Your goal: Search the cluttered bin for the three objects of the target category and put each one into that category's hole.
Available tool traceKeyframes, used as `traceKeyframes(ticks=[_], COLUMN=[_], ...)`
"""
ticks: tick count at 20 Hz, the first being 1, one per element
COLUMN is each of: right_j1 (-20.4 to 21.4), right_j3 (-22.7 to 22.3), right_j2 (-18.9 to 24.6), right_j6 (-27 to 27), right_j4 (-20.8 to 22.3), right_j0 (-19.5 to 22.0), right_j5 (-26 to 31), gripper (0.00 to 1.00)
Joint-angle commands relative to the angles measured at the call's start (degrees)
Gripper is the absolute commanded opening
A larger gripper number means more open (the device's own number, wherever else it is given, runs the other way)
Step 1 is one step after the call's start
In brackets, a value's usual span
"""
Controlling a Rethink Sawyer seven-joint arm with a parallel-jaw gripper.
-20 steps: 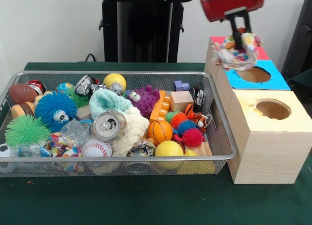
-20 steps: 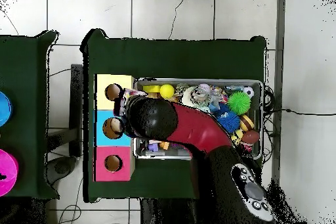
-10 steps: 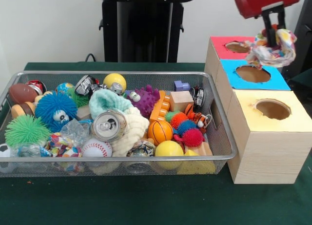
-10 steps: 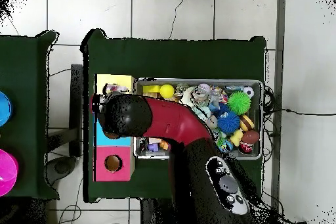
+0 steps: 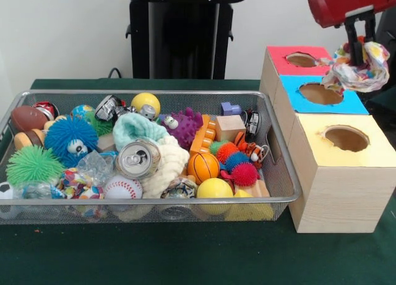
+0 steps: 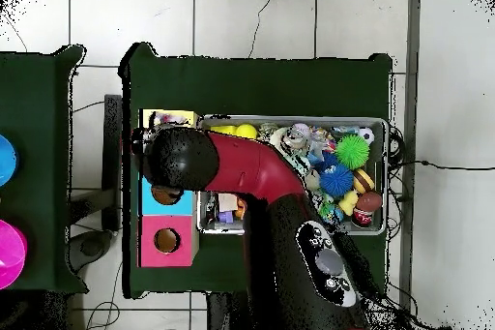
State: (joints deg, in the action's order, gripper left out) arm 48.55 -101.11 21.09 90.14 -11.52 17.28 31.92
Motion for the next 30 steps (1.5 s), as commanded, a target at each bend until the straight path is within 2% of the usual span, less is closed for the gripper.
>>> traceKeyframes(ticks=[1, 6, 10, 14, 21, 24, 30], right_j1=[-3.4, -4.5, -5.8, -6.5, -8.5, -8.9, -10.4], right_j3=[4.0, 3.7, 3.6, 3.6, 3.7, 4.5, 4.3], right_j2=[-5.5, -7.0, -8.8, -11.0, -13.5, -14.2, -15.3], right_j6=[8.6, 7.4, 9.2, 10.8, 14.1, 14.6, 16.7], right_j4=[4.2, 5.7, 6.3, 6.8, 4.8, 3.5, 1.3], right_j0=[-0.8, -1.4, -2.9, -5.2, -8.9, -10.0, -12.7], right_j5=[-1.5, -3.8, -5.8, -5.3, -8.8, -7.5, -9.3], gripper=[0.00, 0.00, 0.00, 0.00, 0.00, 0.00, 0.00])
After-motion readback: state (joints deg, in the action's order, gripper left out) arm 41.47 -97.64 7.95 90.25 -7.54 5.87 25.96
